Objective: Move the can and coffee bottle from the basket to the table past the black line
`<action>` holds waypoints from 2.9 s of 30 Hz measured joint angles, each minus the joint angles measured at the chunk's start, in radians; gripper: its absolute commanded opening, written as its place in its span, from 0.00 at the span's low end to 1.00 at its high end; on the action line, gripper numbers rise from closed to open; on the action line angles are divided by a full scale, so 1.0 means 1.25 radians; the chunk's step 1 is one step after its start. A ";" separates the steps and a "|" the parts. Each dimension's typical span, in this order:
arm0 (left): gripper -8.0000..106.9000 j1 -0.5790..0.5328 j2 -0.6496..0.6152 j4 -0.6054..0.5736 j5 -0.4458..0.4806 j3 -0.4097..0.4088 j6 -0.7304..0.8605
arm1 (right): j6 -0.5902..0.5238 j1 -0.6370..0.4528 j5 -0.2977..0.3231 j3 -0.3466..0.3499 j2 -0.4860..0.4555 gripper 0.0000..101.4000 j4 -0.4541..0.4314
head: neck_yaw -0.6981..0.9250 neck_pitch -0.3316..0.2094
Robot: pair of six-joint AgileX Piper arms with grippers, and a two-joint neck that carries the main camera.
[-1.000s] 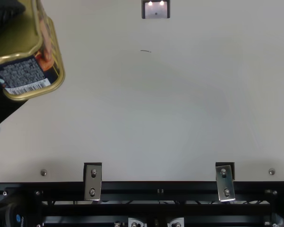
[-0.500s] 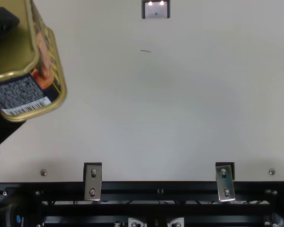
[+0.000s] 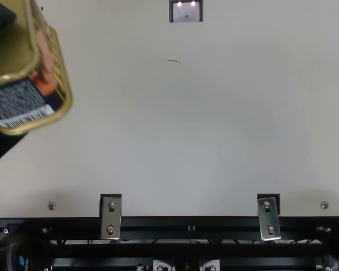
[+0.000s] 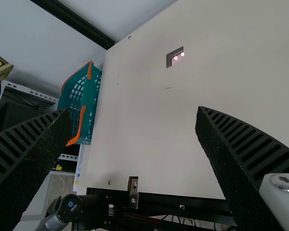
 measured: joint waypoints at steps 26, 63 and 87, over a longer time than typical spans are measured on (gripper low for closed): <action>0.16 -0.143 -0.024 0.082 -0.096 -0.008 -0.040 | 0.000 0.000 0.000 0.000 0.000 1.00 0.000 | 0.000 -0.004; 0.16 -0.106 0.056 0.419 -0.233 -0.019 0.262 | 0.000 0.000 0.000 0.000 0.000 1.00 0.000 | -0.057 0.000; 0.16 -0.106 0.056 0.425 -0.233 -0.019 0.264 | 0.000 0.000 0.000 0.000 0.000 1.00 0.000 | -0.405 0.123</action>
